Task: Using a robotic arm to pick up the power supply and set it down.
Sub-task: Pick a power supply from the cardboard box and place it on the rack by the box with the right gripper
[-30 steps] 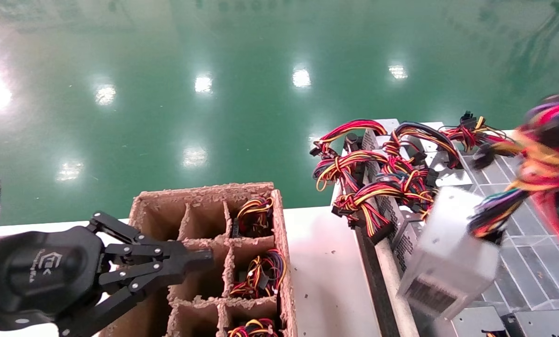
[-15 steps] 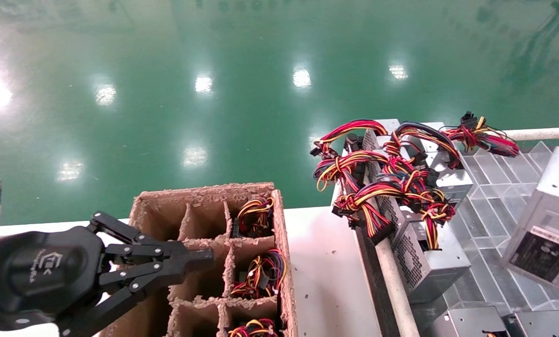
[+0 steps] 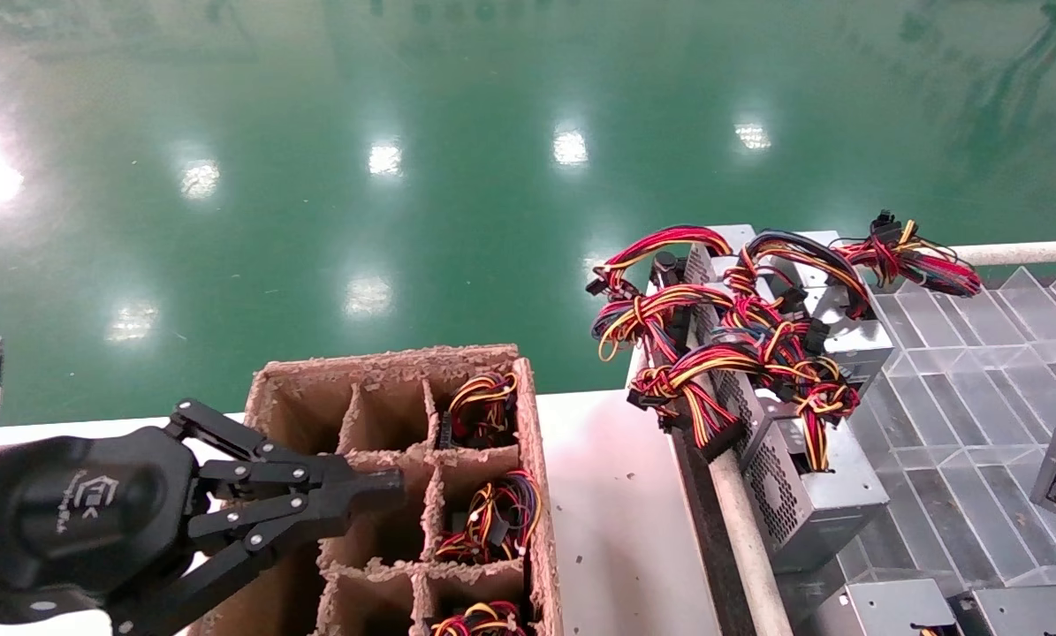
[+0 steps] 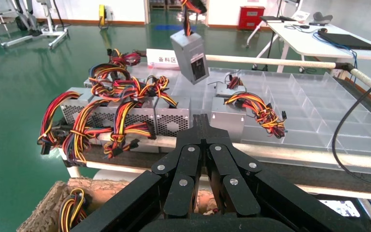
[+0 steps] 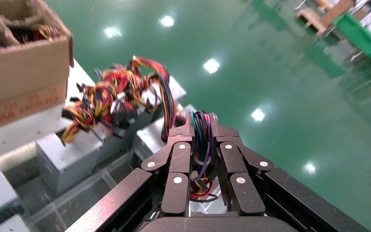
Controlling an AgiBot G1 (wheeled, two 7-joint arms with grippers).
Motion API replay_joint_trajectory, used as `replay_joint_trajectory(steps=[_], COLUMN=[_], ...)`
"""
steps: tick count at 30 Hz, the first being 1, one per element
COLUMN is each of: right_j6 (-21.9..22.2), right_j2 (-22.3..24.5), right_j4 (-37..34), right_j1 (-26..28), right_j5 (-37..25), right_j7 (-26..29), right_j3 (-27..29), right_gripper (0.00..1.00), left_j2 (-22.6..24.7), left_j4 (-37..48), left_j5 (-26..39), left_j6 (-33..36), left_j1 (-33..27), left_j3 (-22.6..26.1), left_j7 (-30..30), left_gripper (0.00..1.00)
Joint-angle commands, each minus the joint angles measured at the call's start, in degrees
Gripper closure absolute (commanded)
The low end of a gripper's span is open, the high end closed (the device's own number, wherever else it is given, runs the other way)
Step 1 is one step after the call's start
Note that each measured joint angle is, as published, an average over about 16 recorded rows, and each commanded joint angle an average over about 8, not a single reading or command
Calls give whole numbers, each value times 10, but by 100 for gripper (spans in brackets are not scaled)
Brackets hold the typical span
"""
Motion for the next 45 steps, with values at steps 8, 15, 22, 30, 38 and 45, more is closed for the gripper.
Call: replay_joint_trajectory(steps=[8,15,22,30,38,45], right_j6=[-3,-7,-9,-10,-8,-8], right_j2=[-60,-103,-124,-107,-78,-59], right_j4=[-65,-84,-76,-32,-3,-19], right_j1=[0,-2,1,7,32,67], right_j5=[-33,-9,45,88,101,83], right_j7=[-42,-53,-42,-16,6,1], right_j3=[-31,-66,-101,-154,-196,-216], right_gripper=[100,100,100,100,100,100], left_j2=[0,0,0,0,0,0], left_j4=[0,0,0,0,0,0], left_j5=[0,0,0,0,0,0], left_j6=[0,0,0,0,0,0], left_j1=[0,0,0,0,0,0], left_j3=[0,0,0,0,0,1], left_j7=[0,0,0,0,0,0], left_gripper=[100,100,100,100,100,100])
